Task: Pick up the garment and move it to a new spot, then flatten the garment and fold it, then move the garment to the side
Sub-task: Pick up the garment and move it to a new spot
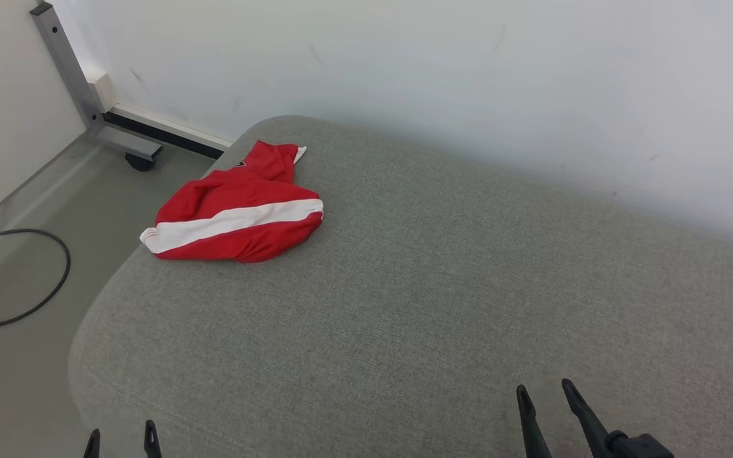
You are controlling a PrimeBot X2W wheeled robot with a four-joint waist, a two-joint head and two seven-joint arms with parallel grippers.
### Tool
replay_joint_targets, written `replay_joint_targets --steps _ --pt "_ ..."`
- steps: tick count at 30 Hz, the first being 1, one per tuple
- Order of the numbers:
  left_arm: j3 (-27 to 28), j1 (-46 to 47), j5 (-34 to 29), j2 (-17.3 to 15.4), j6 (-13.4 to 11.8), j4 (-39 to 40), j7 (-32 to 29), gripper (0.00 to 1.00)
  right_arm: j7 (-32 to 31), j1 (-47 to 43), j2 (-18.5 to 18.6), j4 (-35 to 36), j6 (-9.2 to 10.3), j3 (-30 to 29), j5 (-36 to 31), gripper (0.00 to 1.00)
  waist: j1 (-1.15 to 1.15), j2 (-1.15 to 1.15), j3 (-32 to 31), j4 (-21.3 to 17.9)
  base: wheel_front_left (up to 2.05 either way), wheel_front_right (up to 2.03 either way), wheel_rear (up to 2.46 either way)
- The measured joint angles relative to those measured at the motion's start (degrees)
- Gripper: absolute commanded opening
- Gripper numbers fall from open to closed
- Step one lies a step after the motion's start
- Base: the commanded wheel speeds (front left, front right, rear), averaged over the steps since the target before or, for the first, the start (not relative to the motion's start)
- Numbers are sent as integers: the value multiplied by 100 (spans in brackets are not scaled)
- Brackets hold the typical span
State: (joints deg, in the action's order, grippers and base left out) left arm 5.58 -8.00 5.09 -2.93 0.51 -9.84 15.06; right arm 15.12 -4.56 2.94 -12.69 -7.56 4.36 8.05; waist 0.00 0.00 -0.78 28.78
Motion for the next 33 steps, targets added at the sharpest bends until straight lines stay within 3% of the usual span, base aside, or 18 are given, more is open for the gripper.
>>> replay_joint_targets --steps 8,19,27,33 --pt "7 -21 55 1 -102 56 0 100 1 94 0 -75 1 83 -14 100 0 1 54 43 0 0 0" --pt "59 88 53 1 -44 -58 0 100 1 70 0 -51 0 2 -24 100 0 1 44 -5 0 0 0" --pt "374 864 -65 -47 160 -113 0 100 1 159 -4 92 1 -49 -186 100 -1 1 99 -214 0 0 0" --pt "614 2009 -113 -398 334 -359 1 100 1 481 -5 210 1 -118 -311 100 0 1 351 -561 0 0 0"
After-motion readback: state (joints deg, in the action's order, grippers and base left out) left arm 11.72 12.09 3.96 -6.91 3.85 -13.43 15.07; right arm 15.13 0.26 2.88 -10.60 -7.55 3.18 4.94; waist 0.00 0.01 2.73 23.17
